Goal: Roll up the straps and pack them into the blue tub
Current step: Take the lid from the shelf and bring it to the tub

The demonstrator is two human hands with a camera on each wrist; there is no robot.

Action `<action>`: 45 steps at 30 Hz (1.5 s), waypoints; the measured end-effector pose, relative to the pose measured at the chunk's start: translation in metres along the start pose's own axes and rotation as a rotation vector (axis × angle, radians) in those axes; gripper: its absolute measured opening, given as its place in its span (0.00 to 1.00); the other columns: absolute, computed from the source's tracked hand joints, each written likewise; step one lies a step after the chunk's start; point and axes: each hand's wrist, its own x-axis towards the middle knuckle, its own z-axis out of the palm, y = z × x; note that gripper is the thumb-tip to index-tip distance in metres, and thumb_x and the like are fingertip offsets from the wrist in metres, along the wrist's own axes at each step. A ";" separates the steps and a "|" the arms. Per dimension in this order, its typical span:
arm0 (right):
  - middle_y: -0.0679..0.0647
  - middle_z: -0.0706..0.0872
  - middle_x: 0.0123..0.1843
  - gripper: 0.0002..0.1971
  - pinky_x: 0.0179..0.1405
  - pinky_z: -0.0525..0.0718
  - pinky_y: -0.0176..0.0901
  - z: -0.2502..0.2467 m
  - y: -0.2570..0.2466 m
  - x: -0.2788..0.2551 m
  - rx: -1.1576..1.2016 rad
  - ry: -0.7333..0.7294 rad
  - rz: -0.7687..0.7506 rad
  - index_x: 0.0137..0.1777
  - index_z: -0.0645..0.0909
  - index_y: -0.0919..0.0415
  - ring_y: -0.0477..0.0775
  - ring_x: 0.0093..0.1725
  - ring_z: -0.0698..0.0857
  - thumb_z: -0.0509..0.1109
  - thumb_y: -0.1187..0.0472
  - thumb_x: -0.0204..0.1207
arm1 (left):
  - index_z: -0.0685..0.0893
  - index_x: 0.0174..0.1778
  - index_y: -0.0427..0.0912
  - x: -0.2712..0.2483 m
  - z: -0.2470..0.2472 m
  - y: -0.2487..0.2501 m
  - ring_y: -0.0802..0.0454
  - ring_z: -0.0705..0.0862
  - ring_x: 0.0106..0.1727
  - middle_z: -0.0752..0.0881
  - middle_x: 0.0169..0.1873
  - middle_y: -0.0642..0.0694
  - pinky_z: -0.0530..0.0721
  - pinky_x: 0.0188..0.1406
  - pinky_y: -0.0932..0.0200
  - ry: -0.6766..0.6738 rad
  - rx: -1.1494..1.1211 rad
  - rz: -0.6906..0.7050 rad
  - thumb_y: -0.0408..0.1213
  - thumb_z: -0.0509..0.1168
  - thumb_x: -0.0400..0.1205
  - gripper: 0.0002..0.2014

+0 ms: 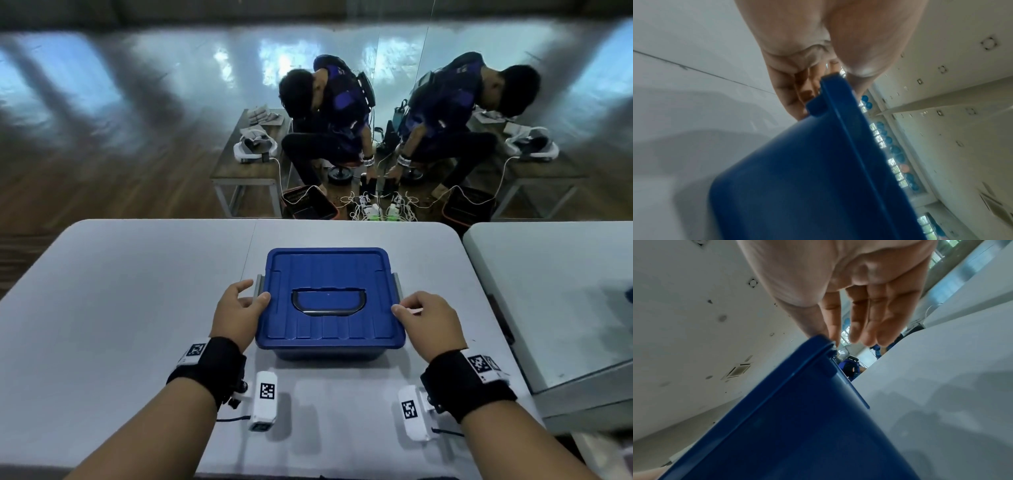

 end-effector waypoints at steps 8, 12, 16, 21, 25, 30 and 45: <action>0.64 0.87 0.53 0.23 0.45 0.92 0.65 0.000 -0.009 0.009 0.488 -0.171 0.265 0.70 0.71 0.56 0.63 0.51 0.90 0.73 0.66 0.79 | 0.76 0.73 0.45 0.002 -0.001 0.011 0.44 0.88 0.53 0.88 0.50 0.41 0.90 0.57 0.42 0.031 0.047 -0.003 0.40 0.73 0.82 0.24; 0.58 0.87 0.50 0.23 0.49 0.91 0.66 0.007 -0.006 0.002 0.402 -0.077 0.209 0.65 0.73 0.52 0.60 0.50 0.90 0.77 0.62 0.73 | 0.79 0.70 0.43 -0.002 -0.004 0.015 0.44 0.89 0.52 0.89 0.48 0.42 0.90 0.57 0.42 0.046 0.067 -0.001 0.39 0.74 0.81 0.21; 0.62 0.87 0.52 0.20 0.43 0.93 0.63 0.011 -0.009 -0.006 0.539 -0.097 0.229 0.65 0.74 0.57 0.61 0.49 0.90 0.76 0.64 0.76 | 0.85 0.57 0.37 -0.005 -0.020 0.016 0.41 0.88 0.41 0.89 0.48 0.39 0.91 0.38 0.49 0.008 -0.145 -0.124 0.36 0.66 0.86 0.08; 0.68 0.87 0.49 0.13 0.39 0.92 0.56 0.014 -0.014 -0.012 0.643 -0.125 0.254 0.61 0.78 0.64 0.60 0.39 0.90 0.68 0.72 0.78 | 0.88 0.50 0.30 -0.008 -0.040 0.016 0.46 0.89 0.35 0.91 0.35 0.42 0.90 0.31 0.53 -0.210 -0.230 -0.233 0.32 0.65 0.88 0.08; 0.67 0.87 0.50 0.09 0.35 0.91 0.52 0.021 -0.021 -0.019 0.645 -0.152 0.213 0.58 0.79 0.64 0.61 0.42 0.91 0.70 0.72 0.79 | 0.86 0.50 0.29 -0.001 -0.051 0.011 0.44 0.91 0.36 0.91 0.34 0.41 0.91 0.37 0.49 -0.257 -0.258 -0.298 0.33 0.66 0.87 0.09; 0.66 0.87 0.49 0.10 0.35 0.90 0.51 0.030 -0.029 -0.022 0.702 -0.171 0.243 0.59 0.78 0.67 0.59 0.40 0.90 0.70 0.72 0.80 | 0.82 0.39 0.34 0.006 -0.059 0.012 0.44 0.88 0.35 0.87 0.34 0.37 0.89 0.38 0.49 -0.280 -0.139 -0.308 0.32 0.69 0.85 0.09; 0.67 0.89 0.50 0.11 0.33 0.88 0.47 0.046 -0.043 -0.023 0.759 -0.182 0.354 0.61 0.80 0.68 0.60 0.39 0.90 0.72 0.71 0.80 | 0.80 0.39 0.36 0.019 -0.071 0.002 0.45 0.88 0.35 0.87 0.35 0.37 0.90 0.39 0.49 -0.337 -0.080 -0.229 0.36 0.74 0.82 0.11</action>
